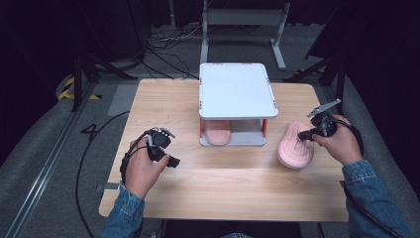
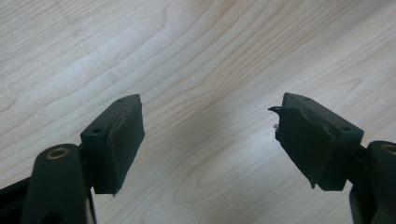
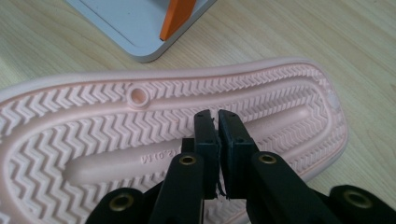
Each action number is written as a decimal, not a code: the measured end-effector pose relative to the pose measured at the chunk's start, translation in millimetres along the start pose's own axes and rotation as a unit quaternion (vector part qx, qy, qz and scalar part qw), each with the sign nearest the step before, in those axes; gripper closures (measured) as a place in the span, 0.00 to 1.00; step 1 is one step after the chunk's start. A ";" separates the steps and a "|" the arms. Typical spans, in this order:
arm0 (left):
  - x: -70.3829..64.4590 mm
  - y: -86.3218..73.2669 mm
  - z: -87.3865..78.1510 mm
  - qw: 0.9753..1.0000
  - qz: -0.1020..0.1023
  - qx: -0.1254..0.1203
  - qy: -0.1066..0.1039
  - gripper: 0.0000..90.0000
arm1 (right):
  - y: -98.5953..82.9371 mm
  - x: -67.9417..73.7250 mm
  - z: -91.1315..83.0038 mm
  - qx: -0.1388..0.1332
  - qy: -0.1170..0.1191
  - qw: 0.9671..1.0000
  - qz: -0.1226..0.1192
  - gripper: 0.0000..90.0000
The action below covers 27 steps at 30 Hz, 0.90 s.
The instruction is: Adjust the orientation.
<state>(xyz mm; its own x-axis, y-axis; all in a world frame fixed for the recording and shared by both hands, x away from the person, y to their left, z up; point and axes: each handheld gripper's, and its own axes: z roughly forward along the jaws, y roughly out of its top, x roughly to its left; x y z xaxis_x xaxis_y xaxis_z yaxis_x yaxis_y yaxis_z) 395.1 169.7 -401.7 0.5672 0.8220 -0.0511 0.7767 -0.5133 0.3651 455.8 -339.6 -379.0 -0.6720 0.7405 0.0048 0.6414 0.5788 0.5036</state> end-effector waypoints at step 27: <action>-8.1 13.3 9.0 1.000 0.022 0.010 -0.008 0.25 | -86.4 -24.7 -11.3 0.049 -0.042 0.996 0.068 0.90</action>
<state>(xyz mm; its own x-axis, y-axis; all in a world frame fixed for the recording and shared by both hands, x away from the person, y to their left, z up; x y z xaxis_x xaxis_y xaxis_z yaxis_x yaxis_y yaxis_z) 403.2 154.0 -404.8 0.6054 0.7943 -0.0512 0.7559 -0.5536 0.3494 412.8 -411.7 -412.9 -0.5461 0.8377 -0.0078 0.7600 0.4993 0.4162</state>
